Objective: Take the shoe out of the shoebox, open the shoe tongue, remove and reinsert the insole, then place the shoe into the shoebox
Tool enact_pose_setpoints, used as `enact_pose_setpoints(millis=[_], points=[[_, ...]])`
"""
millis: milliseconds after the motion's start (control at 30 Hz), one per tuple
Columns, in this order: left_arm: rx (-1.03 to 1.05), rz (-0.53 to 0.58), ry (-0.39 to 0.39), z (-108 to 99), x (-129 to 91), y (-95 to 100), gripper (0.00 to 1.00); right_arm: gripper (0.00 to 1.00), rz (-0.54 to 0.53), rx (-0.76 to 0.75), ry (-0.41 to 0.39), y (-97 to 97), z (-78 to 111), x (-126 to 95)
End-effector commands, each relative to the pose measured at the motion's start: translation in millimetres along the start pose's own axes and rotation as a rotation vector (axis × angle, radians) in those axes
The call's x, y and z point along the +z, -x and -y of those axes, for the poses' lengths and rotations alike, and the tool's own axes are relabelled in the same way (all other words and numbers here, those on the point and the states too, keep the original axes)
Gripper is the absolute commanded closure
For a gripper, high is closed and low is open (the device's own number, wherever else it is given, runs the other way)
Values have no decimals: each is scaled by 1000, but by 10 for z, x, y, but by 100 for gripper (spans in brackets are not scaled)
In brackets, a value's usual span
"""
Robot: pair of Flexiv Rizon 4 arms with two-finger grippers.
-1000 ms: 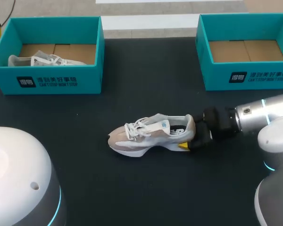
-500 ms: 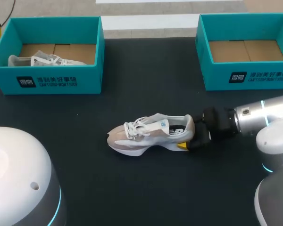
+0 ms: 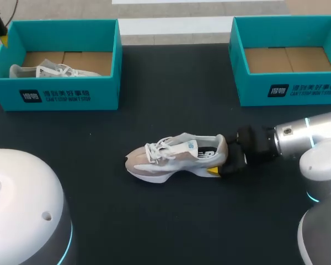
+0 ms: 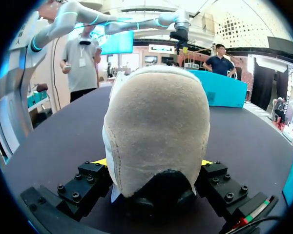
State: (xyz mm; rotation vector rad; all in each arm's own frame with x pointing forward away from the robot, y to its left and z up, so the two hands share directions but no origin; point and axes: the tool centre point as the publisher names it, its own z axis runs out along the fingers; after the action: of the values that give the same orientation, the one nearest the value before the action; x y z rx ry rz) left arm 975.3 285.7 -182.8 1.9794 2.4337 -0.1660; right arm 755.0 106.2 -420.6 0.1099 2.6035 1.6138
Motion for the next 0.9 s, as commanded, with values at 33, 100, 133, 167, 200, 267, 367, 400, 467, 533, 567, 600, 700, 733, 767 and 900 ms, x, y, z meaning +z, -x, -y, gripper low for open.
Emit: enact_pose_setpoints(millis=[33, 100, 133, 167, 200, 267, 367, 400, 467, 533, 567, 600, 700, 733, 767, 900], points=[[-86, -39, 147, 510, 21, 187, 0, 100, 1, 0, -3, -1, 16, 59], [-76, -56, 145, 633, 58, 273, 0, 100, 1, 0, -3, -1, 16, 59], [-47, -58, 158, 704, 74, 317, 0, 100, 1, 0, -3, -1, 16, 59], [-72, -62, 167, 749, 95, 365, 0, 100, 1, 0, -3, -1, 16, 59], [-55, -66, 147, 792, 118, 424, 0, 100, 1, 0, -3, -1, 16, 59], [-62, -66, 160, 888, 157, 537, 0, 100, 1, 0, -3, -1, 16, 59], [-124, -52, 170, 997, 197, 708, 0, 100, 1, 0, -3, -1, 16, 59], [-180, -46, 181, 1014, 211, 763, 0, 100, 1, 0, -3, -1, 16, 59], [-292, -39, 192, 1048, 226, 867, 0, 100, 1, 0, -3, -1, 16, 59], [-446, -53, 195, 1058, 218, 970, 0, 100, 1, 0, -3, -1, 16, 59], [-515, -47, 188, 1065, 210, 1005, 0, 100, 1, 0, -3, -1, 16, 59], [-526, -35, 172, 1080, 198, 1037, 0, 100, 1, 0, -3, -1, 16, 59], [-526, -35, 172, 1080, 198, 1037, 0, 100, 1, 0, -3, -1, 16, 59], [-526, -35, 172, 1080, 198, 1037, 0, 100, 1, 0, -3, -1, 16, 59], [-526, -35, 172, 1080, 198, 1037, 0, 100, 1, 0, -3, -1, 16, 59], [-526, -35, 172, 1080, 198, 1037, 0, 100, 1, 0, -3, -1, 16, 59]])
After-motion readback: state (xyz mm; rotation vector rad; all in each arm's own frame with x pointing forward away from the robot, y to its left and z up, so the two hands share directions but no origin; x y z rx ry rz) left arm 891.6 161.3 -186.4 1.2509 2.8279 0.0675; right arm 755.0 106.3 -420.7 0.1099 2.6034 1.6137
